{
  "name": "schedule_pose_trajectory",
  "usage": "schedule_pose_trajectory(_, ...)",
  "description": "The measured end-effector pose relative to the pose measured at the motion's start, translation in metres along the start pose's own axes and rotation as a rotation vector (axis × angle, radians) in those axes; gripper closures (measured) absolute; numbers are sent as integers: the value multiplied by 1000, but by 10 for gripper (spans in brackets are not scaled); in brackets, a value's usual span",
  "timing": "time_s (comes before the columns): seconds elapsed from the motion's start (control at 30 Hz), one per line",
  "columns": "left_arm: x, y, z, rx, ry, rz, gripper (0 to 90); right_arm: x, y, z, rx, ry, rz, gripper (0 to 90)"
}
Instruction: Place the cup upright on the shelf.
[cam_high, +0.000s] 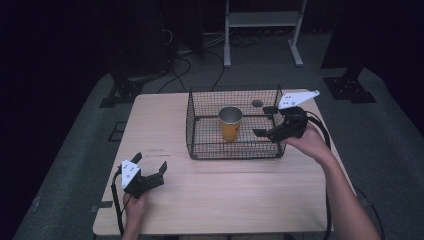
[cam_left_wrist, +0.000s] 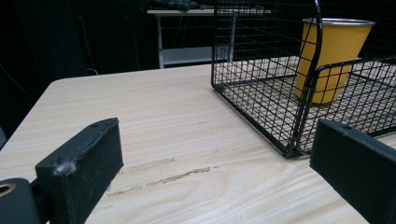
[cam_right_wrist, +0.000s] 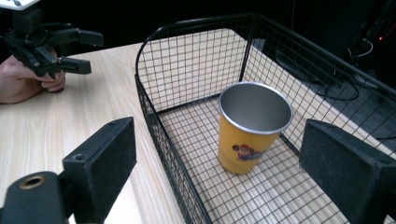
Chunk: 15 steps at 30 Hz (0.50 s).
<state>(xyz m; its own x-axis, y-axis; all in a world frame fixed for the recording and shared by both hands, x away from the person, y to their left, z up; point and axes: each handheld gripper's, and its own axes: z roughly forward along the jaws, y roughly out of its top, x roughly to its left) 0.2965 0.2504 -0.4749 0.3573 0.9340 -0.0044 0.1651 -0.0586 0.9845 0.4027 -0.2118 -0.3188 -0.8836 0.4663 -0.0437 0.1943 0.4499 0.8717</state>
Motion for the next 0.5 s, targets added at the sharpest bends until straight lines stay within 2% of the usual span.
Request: schedule_pose_trajectory(0.5,0,0,0,2,0,5,20,0,-29,-15,18,-12,34,100)
